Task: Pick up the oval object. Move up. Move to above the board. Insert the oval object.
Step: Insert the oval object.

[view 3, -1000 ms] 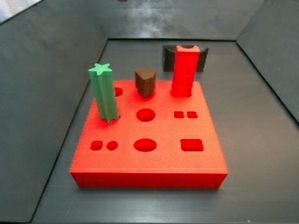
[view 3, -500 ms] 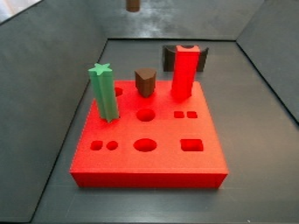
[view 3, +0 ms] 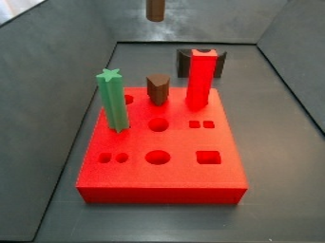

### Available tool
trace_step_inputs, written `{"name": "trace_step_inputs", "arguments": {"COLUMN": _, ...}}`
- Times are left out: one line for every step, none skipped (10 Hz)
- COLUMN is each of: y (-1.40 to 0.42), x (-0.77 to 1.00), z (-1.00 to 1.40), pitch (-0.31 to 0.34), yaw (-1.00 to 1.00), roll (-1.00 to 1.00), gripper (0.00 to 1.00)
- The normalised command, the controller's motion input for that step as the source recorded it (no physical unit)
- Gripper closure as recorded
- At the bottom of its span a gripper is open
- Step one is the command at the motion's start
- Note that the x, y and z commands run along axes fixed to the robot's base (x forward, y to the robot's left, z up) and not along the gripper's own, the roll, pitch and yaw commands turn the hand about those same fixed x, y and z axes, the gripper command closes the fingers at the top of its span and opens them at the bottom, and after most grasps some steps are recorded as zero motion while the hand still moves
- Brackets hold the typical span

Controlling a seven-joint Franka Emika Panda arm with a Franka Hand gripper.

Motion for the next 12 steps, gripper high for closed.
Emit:
{"name": "trace_step_inputs", "arguments": {"y": -0.01, "x": 0.00, "z": 0.00, "pitch": 0.000, "yaw": 0.00, "roll": 0.04, "gripper": 1.00}}
{"name": "trace_step_inputs", "arguments": {"y": 0.00, "x": 0.00, "z": 0.00, "pitch": -0.023, "yaw": 0.00, "roll": -0.02, "gripper": 1.00}}
{"name": "trace_step_inputs", "arguments": {"y": -0.47, "x": 0.00, "z": 0.00, "pitch": -0.080, "yaw": -0.66, "roll": -0.06, "gripper": 1.00}}
{"name": "trace_step_inputs", "arguments": {"y": -0.52, "x": 0.01, "z": -0.11, "pitch": 0.000, "yaw": -0.74, "roll": 0.00, "gripper": 1.00}}
{"name": "trace_step_inputs", "arguments": {"y": -0.37, "x": 0.00, "z": -0.20, "pitch": -0.090, "yaw": -0.83, "roll": 0.00, "gripper": 1.00}}
{"name": "trace_step_inputs", "arguments": {"y": -0.30, "x": 0.00, "z": -0.22, "pitch": -0.097, "yaw": -0.89, "roll": 0.00, "gripper": 1.00}}
{"name": "trace_step_inputs", "arguments": {"y": -0.27, "x": 0.00, "z": -0.23, "pitch": -0.100, "yaw": -0.91, "roll": 0.00, "gripper": 1.00}}
{"name": "trace_step_inputs", "arguments": {"y": -0.26, "x": 0.00, "z": -0.23, "pitch": -0.097, "yaw": -0.91, "roll": 0.00, "gripper": 1.00}}
{"name": "trace_step_inputs", "arguments": {"y": -0.30, "x": 0.12, "z": -0.30, "pitch": -0.081, "yaw": -0.79, "roll": 0.00, "gripper": 1.00}}
{"name": "trace_step_inputs", "arguments": {"y": -0.31, "x": 0.07, "z": -0.35, "pitch": -0.083, "yaw": -0.82, "roll": 0.00, "gripper": 1.00}}
{"name": "trace_step_inputs", "arguments": {"y": -0.29, "x": 0.00, "z": -0.32, "pitch": -0.076, "yaw": -0.91, "roll": 0.00, "gripper": 1.00}}
{"name": "trace_step_inputs", "arguments": {"y": -0.33, "x": 0.21, "z": -0.41, "pitch": -0.030, "yaw": -0.73, "roll": 0.00, "gripper": 1.00}}
